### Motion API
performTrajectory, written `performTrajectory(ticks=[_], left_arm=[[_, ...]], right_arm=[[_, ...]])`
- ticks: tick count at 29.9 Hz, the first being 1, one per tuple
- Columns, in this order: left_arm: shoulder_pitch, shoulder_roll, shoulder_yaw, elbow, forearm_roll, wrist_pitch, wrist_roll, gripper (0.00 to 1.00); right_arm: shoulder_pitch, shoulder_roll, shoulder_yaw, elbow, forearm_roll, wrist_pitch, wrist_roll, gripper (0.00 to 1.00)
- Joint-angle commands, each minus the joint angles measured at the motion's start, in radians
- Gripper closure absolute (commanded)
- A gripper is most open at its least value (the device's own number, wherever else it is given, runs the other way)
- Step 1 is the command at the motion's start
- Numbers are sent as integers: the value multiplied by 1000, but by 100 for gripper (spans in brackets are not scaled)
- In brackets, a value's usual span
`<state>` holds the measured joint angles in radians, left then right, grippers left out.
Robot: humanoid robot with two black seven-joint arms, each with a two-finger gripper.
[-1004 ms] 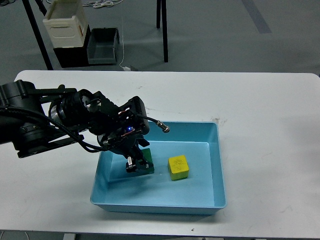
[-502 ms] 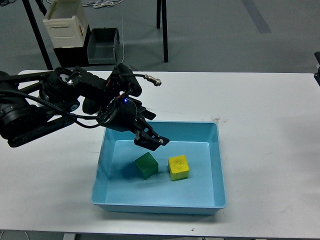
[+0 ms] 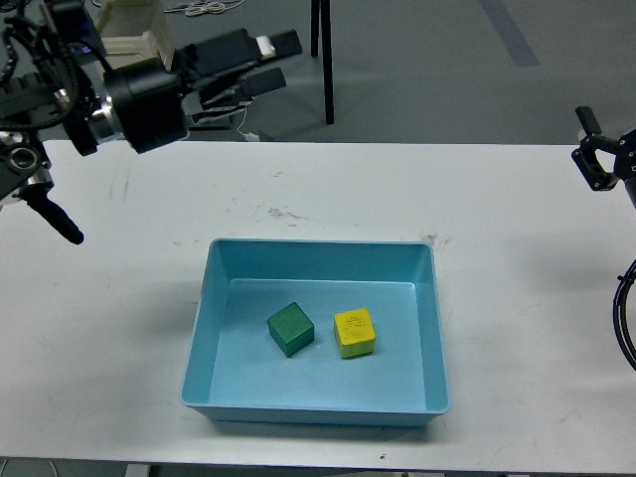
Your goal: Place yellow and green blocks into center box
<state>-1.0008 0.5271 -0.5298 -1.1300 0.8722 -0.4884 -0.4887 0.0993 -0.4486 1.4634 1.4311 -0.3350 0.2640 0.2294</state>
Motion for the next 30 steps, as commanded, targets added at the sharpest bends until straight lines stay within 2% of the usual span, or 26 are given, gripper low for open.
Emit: performTrajectory(ticks=[1,7,13,17,20,25,30], left_arm=[[86,53,-47,-8,-145,0,0,0],[212,149,-52,-10,-548,0,0,0],[324,223,-44,-82,-1019,0,0,0],[421,234,-55,-132,-1157,0,0,0],[479,243,-53,-181,-1240,0,0,0],[565,289,-42,-286,-1364,22,0,0],[640,291,-41,-347,-1452,8,0,0]], right_arm=[[-13,4,3,26,192,6,-48,0],[-58,14,12,109,341,6,-103,0],[-134,106,35,146,390,9,-113,0],[-200,192,38,170,401,44,-120,0],[-249,211,54,195,406,50,-120,0],[-311,245,57,200,559,80,-134,0],[-368,271,58,196,652,87,-142,0]])
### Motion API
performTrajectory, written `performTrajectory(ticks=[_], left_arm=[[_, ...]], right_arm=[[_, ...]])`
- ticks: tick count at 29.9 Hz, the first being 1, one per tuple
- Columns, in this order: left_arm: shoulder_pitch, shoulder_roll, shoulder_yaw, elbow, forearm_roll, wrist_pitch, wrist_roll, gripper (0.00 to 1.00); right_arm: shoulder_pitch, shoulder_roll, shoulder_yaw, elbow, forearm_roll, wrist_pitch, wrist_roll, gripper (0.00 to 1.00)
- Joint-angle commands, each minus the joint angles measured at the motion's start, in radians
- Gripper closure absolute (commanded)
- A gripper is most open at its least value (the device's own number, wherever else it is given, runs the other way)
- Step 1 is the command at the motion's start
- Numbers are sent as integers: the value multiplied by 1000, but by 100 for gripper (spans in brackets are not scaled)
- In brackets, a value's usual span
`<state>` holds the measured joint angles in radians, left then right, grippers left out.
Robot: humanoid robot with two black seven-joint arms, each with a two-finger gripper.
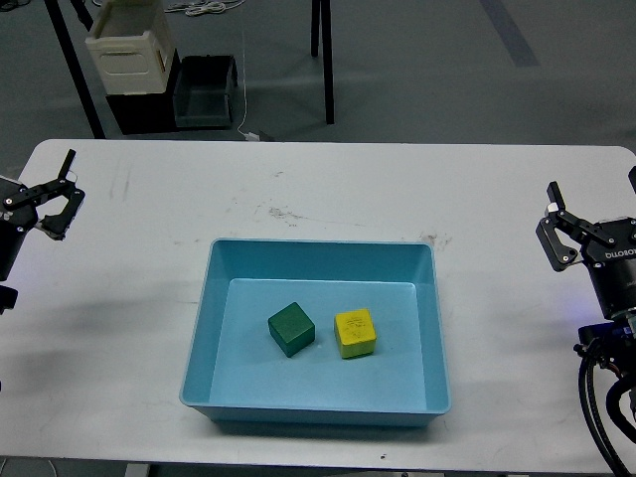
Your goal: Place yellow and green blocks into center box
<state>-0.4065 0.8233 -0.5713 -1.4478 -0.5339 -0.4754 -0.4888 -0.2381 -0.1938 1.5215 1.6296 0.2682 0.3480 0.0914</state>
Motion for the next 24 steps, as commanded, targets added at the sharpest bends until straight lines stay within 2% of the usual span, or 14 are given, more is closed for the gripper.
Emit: performTrajectory(ticks=[1,8,19,24], left_arm=[[69,-10,-1,-35,-63,-6,0,0],[115,-101,-4,-62,-179,-11,0,0],[199,-107,-13,-151,-288,-12,0,0],[207,-110,-16,-151,-288,-13,0,0]], right_arm=[[-41,25,0,-2,66,3,-4,0],[-75,92,14,-2,131,22,-4,0],[-122,100,2,-11,123,37,5,0],[-145,102,-18,-13,121,120,5,0]])
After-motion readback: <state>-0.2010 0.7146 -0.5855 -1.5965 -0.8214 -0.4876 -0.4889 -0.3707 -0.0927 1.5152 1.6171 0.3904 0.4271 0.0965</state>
